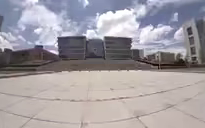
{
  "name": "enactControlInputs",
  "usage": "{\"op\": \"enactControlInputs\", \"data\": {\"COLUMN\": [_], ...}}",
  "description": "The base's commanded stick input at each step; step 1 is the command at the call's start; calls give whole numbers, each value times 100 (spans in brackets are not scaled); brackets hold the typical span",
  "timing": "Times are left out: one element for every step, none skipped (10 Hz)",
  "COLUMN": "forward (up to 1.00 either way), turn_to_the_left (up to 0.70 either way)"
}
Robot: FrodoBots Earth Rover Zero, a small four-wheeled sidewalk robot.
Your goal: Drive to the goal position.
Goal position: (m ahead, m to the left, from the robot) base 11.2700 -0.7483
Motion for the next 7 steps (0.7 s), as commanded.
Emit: {"op": "enactControlInputs", "data": {"forward": [70, 70, 70, 70, 70, 70, 70], "turn_to_the_left": [3, 2, 2, 2, 2, 2, 2]}}
